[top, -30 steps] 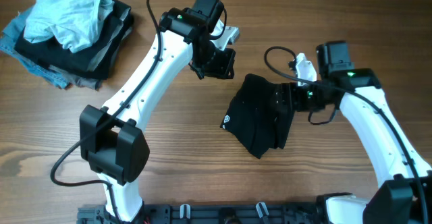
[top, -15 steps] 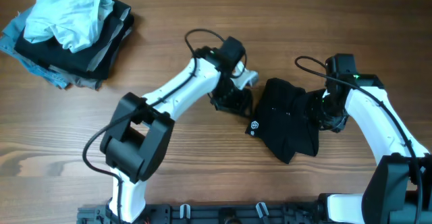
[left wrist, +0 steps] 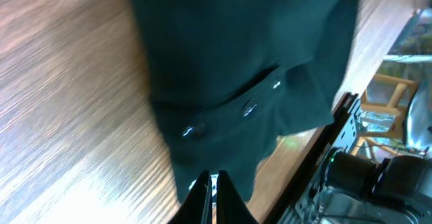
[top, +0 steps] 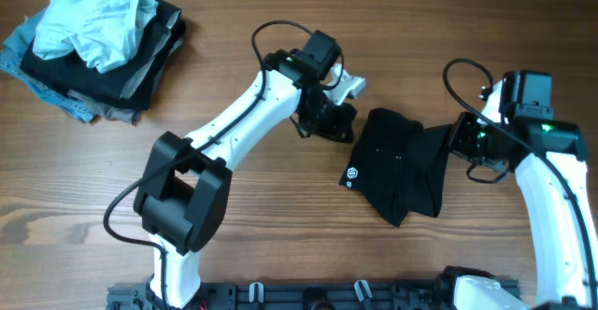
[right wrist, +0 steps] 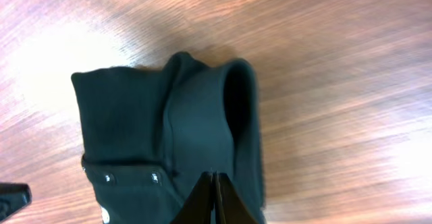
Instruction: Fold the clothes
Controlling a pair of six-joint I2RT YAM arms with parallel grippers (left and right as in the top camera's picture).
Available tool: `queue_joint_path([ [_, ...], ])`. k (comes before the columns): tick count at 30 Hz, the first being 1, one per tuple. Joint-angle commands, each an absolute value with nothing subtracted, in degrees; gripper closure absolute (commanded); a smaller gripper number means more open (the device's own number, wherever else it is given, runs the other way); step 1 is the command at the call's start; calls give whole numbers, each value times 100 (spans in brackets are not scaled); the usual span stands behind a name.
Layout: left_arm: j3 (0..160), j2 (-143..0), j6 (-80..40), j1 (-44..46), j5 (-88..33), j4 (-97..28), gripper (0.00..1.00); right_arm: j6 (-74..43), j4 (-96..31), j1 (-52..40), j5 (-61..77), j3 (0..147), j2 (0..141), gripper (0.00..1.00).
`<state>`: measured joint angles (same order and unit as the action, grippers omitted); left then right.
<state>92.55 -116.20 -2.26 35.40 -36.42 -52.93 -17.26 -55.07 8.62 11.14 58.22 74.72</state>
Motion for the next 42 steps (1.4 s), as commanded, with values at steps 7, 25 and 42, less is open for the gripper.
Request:
queue_joint_path([
  [7, 9301, -12490, -886, 4228, -3417, -4897, 96, -2390, -4696, 871, 895, 5194, 9926, 96],
  [25, 9863, -12313, -1210, 3962, -3070, -6073, 96, -1715, -5039, 871, 1205, 5256, 7293, 77],
  [42, 9223, -12643, -2696, 2893, -1774, -3009, 96, -1345, -4523, 843, 1594, 5247, 7529, 77],
])
